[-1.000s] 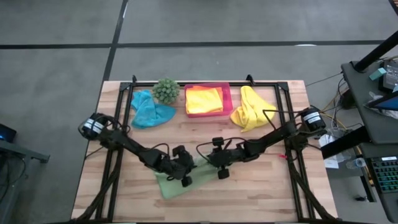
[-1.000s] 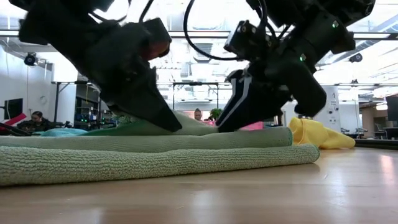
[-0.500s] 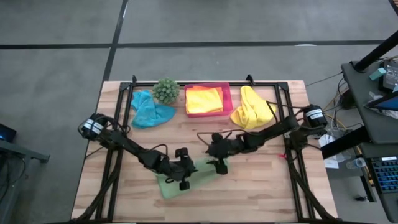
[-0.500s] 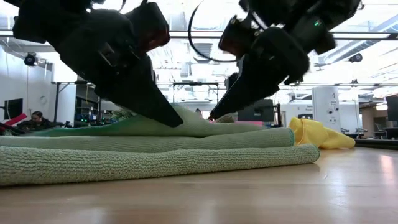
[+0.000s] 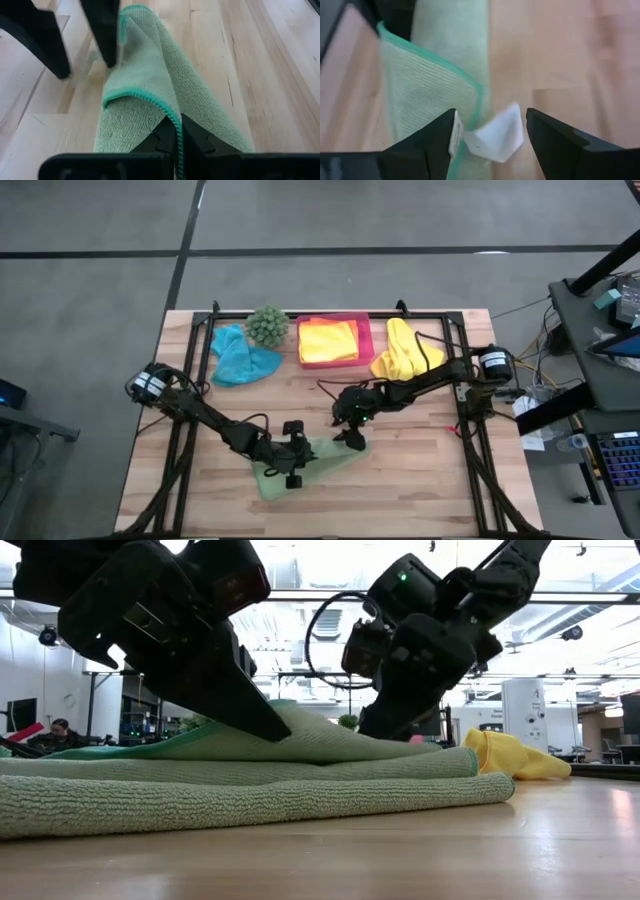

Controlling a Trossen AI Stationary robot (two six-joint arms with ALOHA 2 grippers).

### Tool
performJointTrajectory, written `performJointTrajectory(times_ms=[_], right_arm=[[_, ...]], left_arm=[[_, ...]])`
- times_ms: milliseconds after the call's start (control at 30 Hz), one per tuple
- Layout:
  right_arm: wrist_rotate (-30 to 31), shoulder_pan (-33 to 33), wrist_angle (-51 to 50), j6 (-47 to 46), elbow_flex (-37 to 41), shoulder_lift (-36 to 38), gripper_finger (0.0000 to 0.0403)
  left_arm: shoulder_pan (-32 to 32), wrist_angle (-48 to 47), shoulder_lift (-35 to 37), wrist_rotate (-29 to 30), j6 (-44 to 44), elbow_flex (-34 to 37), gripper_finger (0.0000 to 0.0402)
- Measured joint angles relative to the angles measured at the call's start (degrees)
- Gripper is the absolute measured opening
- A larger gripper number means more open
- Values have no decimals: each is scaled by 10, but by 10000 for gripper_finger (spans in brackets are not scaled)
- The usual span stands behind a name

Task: Fold microfiber towels
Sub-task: Fold the green microfiber towel

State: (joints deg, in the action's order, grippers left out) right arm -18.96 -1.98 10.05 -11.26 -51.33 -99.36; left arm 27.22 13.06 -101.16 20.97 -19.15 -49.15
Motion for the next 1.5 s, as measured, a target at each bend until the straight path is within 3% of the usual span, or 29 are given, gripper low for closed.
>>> performJointTrajectory(times_ms=[333, 667, 1200, 1333, 1500], right_arm=[[-139, -21, 146, -9, 0, -47, 223], [-155, -68, 142, 78, 0, -47, 187], [-156, -58, 141, 70, 0, -46, 92], [-156, -49, 139, 46, 0, -45, 92], [-155, -37, 128, 35, 0, -41, 123]], left_arm=[[0, -1, 0, -1, -16, 0, 0], [0, -4, 0, -1, -16, 0, 0], [6, -8, 0, -1, -46, 0, 0], [7, -8, 0, -10, -50, 0, 0], [9, -12, 0, -14, -61, 0, 0]])
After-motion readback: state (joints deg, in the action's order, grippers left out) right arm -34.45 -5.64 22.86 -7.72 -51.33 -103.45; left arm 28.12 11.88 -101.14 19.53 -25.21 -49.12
